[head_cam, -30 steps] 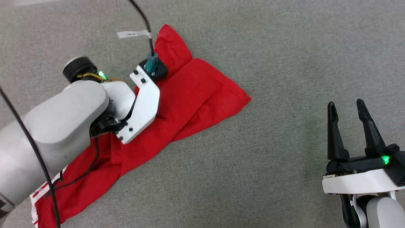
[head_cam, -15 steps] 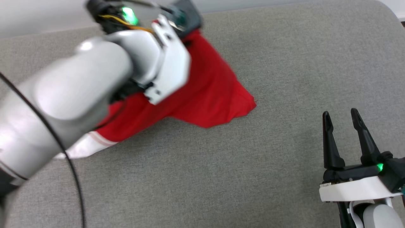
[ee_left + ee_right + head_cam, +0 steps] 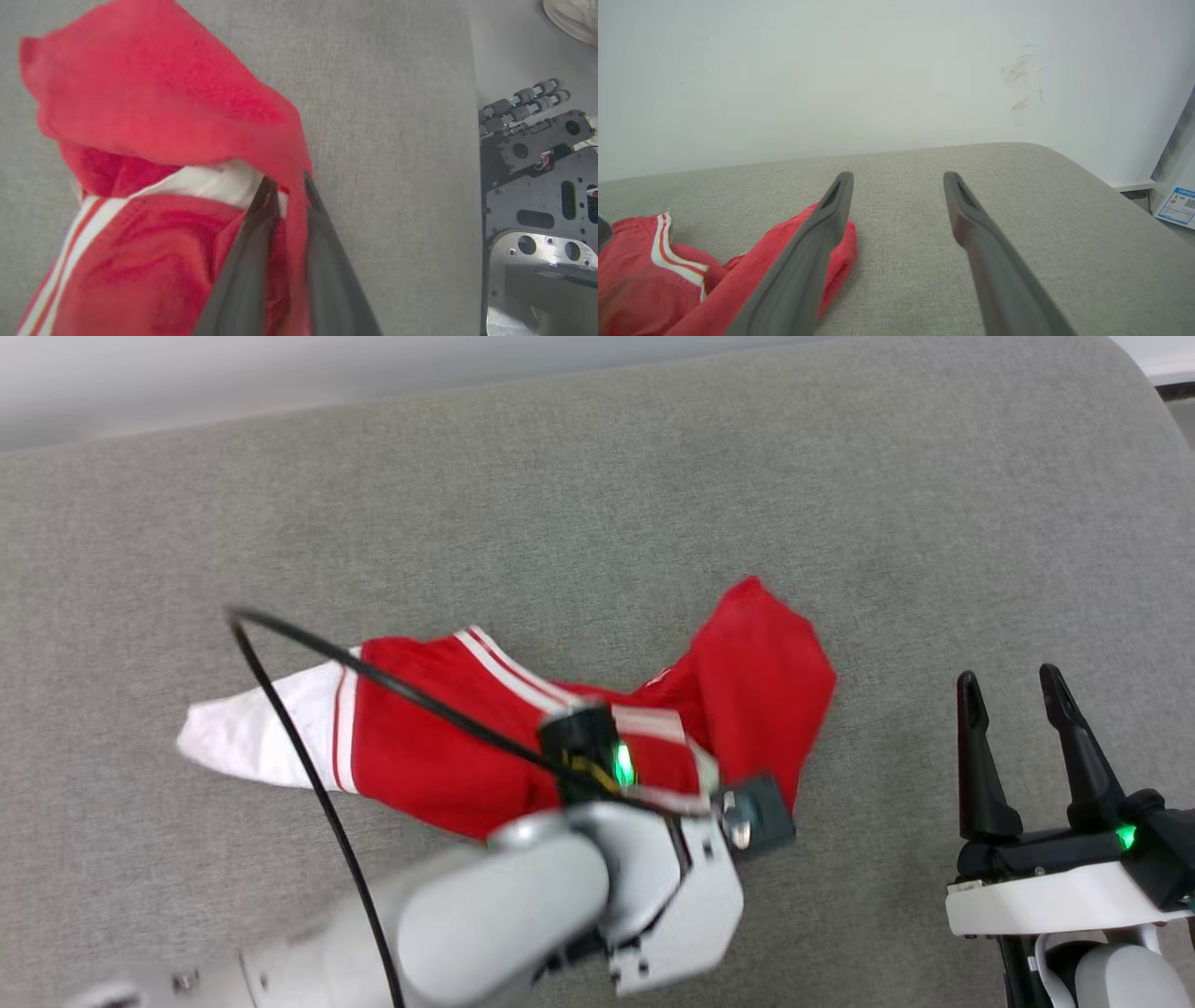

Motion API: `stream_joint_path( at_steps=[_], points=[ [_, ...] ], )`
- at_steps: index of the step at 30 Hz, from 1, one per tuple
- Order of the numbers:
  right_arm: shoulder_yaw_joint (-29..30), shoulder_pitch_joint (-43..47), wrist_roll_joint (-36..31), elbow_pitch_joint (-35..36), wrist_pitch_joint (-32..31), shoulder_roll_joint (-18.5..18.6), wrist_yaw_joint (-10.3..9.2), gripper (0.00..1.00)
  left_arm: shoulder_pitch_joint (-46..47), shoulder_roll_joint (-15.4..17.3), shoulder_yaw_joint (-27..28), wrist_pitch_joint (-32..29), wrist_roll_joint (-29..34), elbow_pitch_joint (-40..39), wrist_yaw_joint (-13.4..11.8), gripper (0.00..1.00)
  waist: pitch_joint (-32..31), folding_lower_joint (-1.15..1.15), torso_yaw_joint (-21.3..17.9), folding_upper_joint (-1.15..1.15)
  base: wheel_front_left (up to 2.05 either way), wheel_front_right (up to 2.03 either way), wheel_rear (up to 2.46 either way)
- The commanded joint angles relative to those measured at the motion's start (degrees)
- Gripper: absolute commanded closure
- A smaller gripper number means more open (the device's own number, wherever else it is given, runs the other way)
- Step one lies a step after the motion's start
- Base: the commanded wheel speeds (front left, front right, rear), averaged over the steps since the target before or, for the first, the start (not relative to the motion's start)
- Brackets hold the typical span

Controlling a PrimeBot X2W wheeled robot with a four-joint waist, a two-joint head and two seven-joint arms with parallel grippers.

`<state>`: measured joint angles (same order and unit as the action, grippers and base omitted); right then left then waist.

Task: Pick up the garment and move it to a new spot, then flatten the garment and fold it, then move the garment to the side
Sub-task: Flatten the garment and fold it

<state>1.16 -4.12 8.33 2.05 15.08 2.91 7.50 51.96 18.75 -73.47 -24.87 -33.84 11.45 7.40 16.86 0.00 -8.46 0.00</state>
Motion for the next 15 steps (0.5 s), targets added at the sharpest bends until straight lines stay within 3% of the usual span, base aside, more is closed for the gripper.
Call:
stream_joint_path(
  at_steps=[1, 7, 8, 9, 15],
  points=[
    [0.0, -0.1, 0.2, 0.0, 0.1, -0.1, -0.02, 0.0, -2.6, -0.2, 0.1, -1.4, 1.9, -0.2, 0.0, 1.0, 0.2, 0.0, -0.2, 0.0, 0.0, 0.0, 0.0],
    [0.2, -0.3, 0.3, -0.2, 0.1, -0.1, -0.02, 0.0, -9.4, -0.7, 0.0, -3.9, 4.1, -0.2, 0.0, 1.0, 0.4, 0.0, -0.3, 0.0, 0.0, 0.0, 0.0],
    [0.3, -0.2, 0.3, -0.3, 0.1, -0.1, -0.02, 0.0, -9.4, -0.6, -0.1, -3.3, 4.2, -0.2, 0.0, 0.66, 0.1, 0.0, -0.2, 0.0, 0.0, 0.0, 0.0],
    [0.3, 0.0, 0.2, -0.4, 0.1, -0.1, -0.02, 0.0, -8.4, -0.5, 0.0, -1.8, 4.6, -0.1, 0.0, 0.0, -0.2, 0.0, 0.0, 0.0, 0.0, 0.0, 0.0],
    [0.8, 1.3, -1.0, -0.3, 0.1, -0.1, -0.02, 0.0, -4.0, -1.4, 2.8, 12.0, 5.7, 1.7, -1.2, 0.0, -3.6, 0.0, 1.9, 0.0, 0.0, 0.0, 0.0]
  ],
)
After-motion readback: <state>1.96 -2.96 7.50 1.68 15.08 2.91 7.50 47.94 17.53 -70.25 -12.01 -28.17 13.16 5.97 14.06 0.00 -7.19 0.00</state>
